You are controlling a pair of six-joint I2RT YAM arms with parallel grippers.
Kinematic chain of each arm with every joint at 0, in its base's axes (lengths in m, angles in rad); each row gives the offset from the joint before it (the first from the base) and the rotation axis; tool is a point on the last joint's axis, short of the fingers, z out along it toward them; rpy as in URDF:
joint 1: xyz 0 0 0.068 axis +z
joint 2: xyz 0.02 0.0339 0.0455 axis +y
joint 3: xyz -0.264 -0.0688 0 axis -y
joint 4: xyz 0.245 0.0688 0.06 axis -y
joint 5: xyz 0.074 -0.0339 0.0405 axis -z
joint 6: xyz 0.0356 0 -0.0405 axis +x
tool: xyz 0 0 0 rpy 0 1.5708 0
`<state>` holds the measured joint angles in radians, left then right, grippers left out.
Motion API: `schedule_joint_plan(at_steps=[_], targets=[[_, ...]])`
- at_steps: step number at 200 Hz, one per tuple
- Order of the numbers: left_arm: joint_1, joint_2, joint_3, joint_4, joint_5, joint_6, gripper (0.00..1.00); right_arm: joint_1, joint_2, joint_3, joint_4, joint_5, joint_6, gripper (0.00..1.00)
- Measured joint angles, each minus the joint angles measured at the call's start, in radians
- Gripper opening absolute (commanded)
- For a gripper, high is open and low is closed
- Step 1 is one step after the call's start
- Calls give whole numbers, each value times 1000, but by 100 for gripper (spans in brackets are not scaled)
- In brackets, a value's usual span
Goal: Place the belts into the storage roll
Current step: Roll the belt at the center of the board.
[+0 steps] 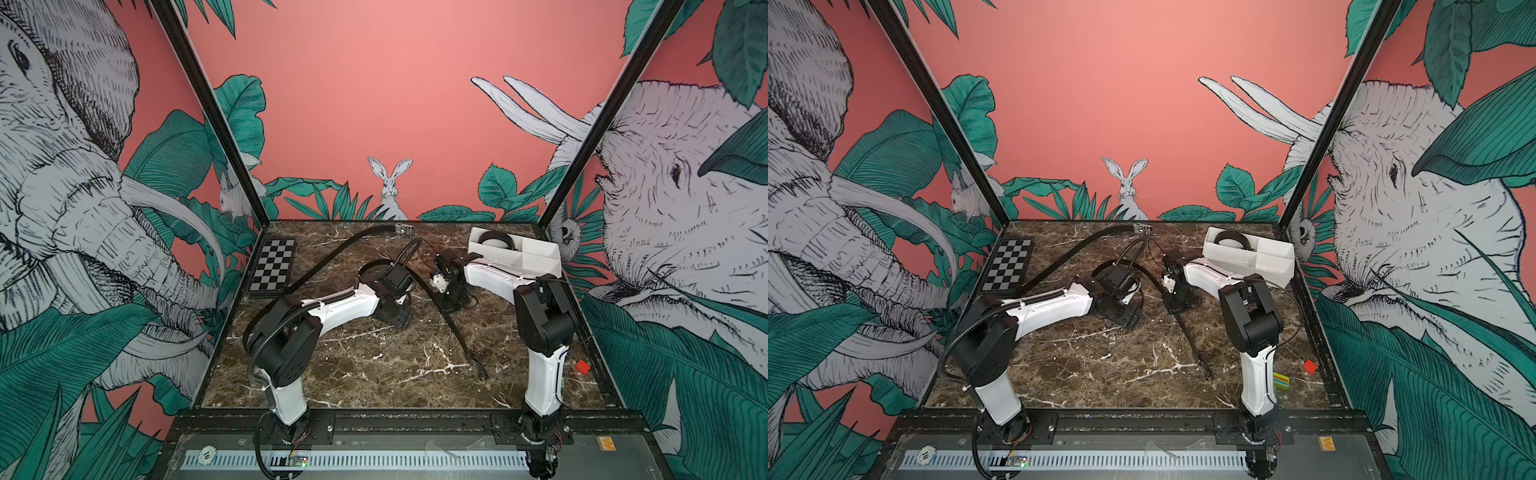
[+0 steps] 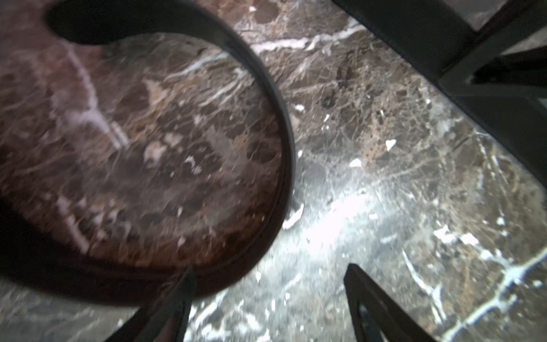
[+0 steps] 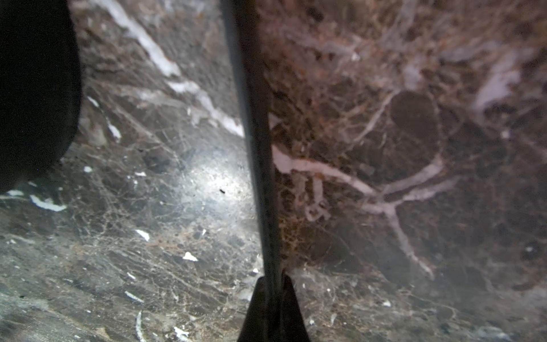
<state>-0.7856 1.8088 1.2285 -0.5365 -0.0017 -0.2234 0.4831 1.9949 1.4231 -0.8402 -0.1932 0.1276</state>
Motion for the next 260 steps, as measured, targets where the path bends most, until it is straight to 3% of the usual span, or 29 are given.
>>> schedule_joint_plan(at_steps=[20,49,70,121,161,187,227,260], targets=[[-2,79,64,6,-7,23,60,-1,0,-13,15,-9,2,0],[-4,203,177,5,-24,31,19,-9,-11,-36,39,-26,5,0],[4,255,233,6,-56,1,4,-13,-48,-96,81,-43,19,0],[144,340,348,47,-31,-183,0,16,-169,-294,179,-170,114,0],[228,441,488,83,17,-328,0,138,-139,-275,219,-241,212,3],[231,507,586,88,42,-372,0,204,-59,-183,262,-292,295,15],[232,523,607,95,62,-394,0,277,3,-137,452,-393,460,46],[232,521,592,116,85,-398,0,273,-40,-188,481,-374,498,50]])
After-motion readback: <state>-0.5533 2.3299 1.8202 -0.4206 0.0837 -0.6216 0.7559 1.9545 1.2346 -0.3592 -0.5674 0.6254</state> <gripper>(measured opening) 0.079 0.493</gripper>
